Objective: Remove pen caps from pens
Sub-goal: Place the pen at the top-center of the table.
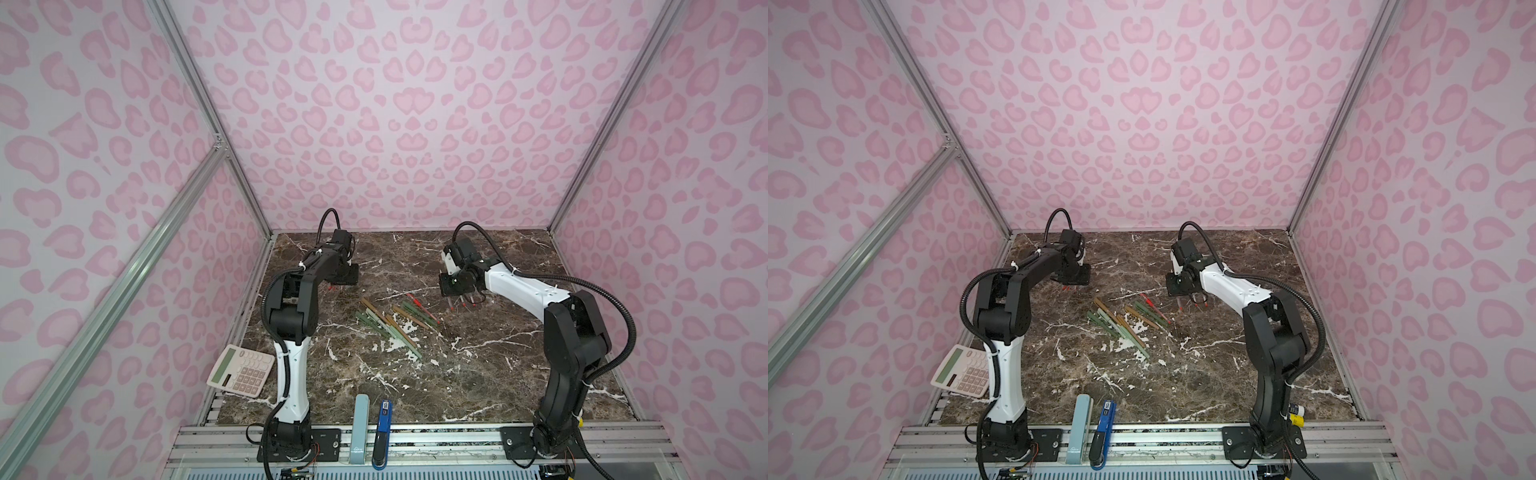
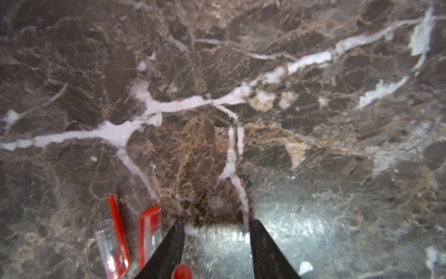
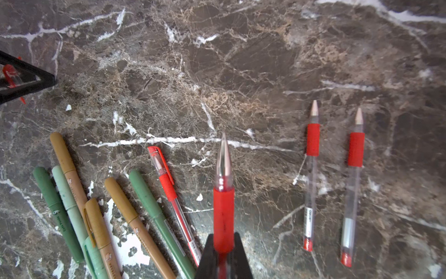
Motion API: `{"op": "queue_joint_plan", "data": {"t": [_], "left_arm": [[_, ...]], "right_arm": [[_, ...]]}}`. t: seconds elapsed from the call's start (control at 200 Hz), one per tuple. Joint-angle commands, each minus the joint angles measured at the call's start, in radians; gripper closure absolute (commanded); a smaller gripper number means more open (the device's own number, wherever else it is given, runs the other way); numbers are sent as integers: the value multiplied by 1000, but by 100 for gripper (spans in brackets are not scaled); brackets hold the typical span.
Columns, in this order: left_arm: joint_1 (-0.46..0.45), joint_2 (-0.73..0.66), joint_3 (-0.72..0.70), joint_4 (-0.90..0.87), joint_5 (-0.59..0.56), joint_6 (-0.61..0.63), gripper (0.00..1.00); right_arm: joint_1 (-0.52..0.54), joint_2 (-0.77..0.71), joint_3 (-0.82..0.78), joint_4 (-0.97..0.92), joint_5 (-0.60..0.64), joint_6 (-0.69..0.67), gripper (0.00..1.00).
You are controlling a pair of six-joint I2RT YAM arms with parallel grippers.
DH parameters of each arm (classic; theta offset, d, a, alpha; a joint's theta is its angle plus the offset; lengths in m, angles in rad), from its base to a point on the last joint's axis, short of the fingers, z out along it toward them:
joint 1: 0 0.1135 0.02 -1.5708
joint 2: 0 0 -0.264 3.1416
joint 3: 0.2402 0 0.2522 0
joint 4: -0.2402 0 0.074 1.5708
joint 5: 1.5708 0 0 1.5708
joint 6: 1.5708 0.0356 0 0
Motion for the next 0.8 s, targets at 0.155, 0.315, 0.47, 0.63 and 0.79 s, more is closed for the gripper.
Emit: {"op": "queue_joint_plan", "data": {"t": [0.155, 0.315, 0.47, 0.63, 0.79], "left_arm": [[1, 3, 5, -35, 18, -9, 54], [4, -4, 3, -35, 22, -14, 54], [14, -19, -9, -29, 26, -17, 53], [33, -28, -10, -29, 43, -26, 52], [37, -40, -15, -25, 56, -28, 52]], "right_arm": [[-23, 117, 104, -70, 26, -38, 100], [-35, 199, 174, -112, 63, -57, 98], [-41, 253, 219, -143, 90, -61, 91], [-42, 288, 240, -145, 113, -71, 82], [-42, 308, 250, -149, 126, -78, 74]]}}
